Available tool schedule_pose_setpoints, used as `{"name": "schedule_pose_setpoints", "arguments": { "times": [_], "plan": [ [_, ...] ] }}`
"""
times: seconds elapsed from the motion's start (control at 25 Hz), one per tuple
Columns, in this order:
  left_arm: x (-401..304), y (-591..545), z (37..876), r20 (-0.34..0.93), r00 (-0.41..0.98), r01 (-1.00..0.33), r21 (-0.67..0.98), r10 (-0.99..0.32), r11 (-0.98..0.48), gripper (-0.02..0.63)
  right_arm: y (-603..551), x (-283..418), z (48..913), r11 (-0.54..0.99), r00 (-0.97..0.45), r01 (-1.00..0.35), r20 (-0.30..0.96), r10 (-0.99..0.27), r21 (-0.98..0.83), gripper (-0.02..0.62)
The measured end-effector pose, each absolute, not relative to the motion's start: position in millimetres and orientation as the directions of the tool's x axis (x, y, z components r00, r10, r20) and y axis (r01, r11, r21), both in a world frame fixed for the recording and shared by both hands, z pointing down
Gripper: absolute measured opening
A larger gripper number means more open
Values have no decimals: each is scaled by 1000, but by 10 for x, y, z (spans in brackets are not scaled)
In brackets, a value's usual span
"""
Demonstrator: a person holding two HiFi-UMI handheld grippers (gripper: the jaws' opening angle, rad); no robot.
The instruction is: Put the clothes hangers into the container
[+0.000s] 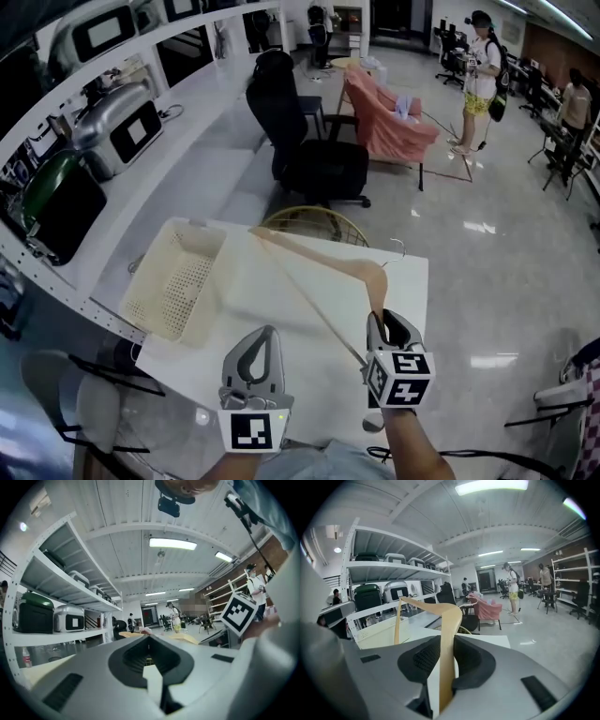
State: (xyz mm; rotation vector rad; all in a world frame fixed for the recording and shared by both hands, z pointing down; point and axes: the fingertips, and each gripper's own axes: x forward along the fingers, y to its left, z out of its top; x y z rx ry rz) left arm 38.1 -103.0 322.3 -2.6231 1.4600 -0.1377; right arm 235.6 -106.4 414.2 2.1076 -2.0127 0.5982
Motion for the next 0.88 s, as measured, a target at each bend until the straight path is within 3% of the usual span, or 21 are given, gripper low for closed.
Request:
{"name": "schedule_pose_setpoints", "arguments": {
  "times": [0.52, 0.88],
  "plan": [
    [-169, -783, 2981, -18, 423, -886, -218, -906, -409, 12, -1085, 1851, 4058, 27, -91, -984, 374, -923, -174, 94],
    [-820, -1076, 3032, -35, 423, -893, -184, -905, -411, 12, -1337, 1271, 4069, 17, -71, -989, 384, -921, -144, 94]
  ]
}}
